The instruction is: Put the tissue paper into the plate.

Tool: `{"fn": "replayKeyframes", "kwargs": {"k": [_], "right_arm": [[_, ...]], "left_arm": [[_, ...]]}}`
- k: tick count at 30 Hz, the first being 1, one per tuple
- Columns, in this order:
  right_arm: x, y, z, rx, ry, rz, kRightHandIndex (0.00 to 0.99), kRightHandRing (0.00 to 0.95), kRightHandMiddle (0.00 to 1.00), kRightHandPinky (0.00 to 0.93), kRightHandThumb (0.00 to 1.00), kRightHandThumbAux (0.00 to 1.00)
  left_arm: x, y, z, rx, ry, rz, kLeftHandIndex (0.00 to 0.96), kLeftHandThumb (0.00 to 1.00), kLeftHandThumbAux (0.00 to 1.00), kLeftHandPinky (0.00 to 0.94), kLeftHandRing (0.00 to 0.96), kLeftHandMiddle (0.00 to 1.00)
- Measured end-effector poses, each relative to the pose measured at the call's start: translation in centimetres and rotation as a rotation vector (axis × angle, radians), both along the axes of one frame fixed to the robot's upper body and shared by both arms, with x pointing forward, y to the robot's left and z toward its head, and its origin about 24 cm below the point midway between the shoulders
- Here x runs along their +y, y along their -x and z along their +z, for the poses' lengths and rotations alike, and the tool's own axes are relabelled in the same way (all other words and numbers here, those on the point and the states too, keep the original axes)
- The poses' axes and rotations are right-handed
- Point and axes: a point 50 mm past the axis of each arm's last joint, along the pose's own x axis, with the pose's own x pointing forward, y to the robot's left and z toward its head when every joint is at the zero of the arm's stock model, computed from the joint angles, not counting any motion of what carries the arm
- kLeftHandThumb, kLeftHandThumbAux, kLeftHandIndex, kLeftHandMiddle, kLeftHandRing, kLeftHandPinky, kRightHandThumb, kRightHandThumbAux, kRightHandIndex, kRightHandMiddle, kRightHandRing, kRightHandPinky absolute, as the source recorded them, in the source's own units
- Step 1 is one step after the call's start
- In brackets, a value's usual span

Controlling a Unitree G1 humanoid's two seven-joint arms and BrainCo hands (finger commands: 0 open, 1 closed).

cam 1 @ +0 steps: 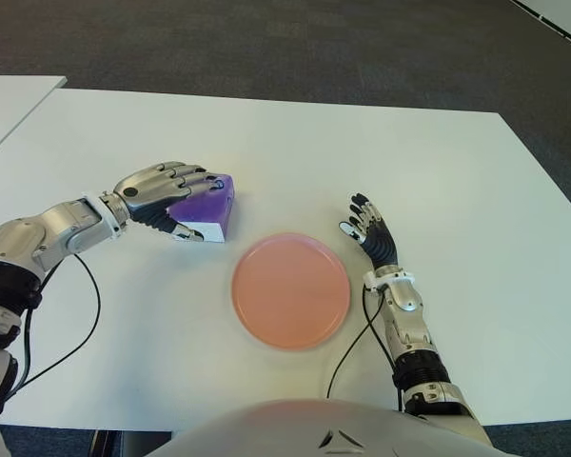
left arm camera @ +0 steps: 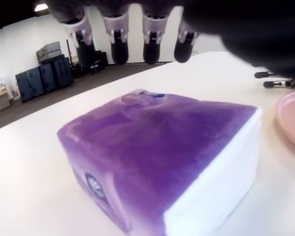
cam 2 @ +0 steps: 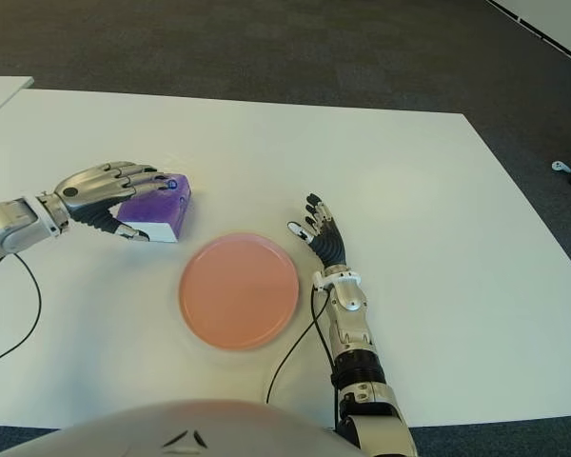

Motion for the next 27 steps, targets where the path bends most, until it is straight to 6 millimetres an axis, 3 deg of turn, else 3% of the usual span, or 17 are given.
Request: {"fn": "replayKeyframes", "kwargs": {"k": [27], "right_arm": [[0.1, 0.1, 0.0, -0.001, -0.004, 0.011, 0.001, 0.002, 0.041, 0.0, 0.0, 0.668]], "left_arm": [[-0.7, -1.0, 1.4, -0.294, 0.025, -0.01, 0.0, 0.111, 0.201, 0.0, 0.0, 0.0]]}}
